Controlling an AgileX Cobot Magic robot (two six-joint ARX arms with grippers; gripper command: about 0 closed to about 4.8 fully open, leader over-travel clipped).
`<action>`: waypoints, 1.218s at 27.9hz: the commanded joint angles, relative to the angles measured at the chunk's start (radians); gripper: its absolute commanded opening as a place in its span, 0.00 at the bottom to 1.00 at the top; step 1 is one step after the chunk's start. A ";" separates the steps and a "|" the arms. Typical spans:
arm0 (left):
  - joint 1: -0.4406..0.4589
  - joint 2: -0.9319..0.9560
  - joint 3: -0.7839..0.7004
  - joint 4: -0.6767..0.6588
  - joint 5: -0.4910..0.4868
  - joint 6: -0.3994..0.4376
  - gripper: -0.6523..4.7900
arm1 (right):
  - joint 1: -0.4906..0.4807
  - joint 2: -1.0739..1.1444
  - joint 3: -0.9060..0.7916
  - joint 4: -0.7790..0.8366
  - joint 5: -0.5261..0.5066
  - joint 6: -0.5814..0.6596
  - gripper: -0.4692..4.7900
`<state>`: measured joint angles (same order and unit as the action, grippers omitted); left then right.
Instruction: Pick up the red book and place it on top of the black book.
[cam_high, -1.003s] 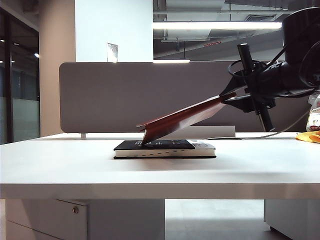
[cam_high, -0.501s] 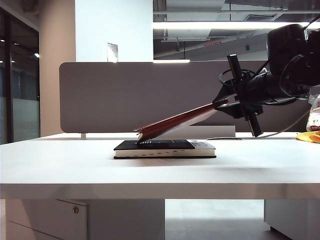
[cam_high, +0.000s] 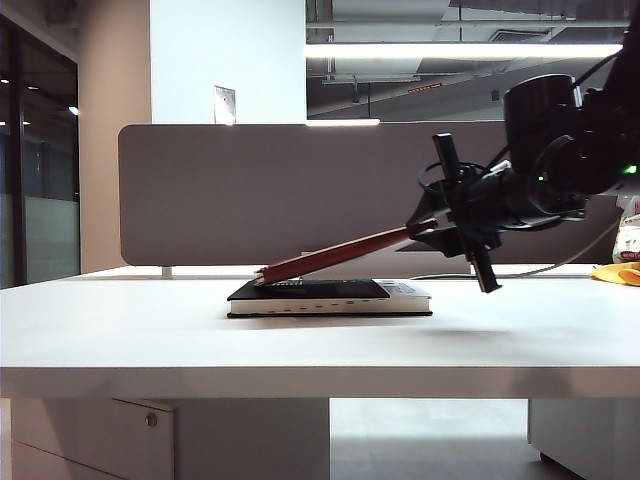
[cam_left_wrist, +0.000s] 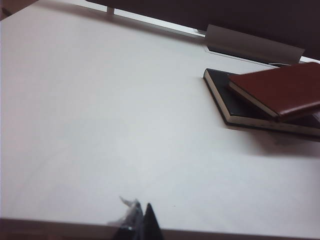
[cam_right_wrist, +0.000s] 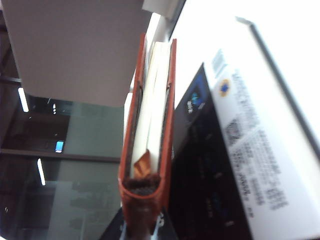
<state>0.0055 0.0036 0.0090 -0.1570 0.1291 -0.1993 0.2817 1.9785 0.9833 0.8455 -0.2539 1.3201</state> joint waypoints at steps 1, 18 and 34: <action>-0.002 0.000 -0.002 -0.013 0.013 0.001 0.11 | 0.006 -0.006 0.029 0.011 0.005 0.004 0.09; -0.002 0.000 -0.002 -0.013 0.014 0.001 0.11 | 0.017 0.043 0.066 -0.040 0.032 0.043 0.09; -0.002 0.000 -0.002 -0.012 0.014 0.001 0.11 | 0.017 0.043 0.066 -0.067 0.043 0.087 0.28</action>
<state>0.0055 0.0029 0.0090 -0.1566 0.1310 -0.1997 0.2970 2.0274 1.0428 0.7597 -0.2199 1.3979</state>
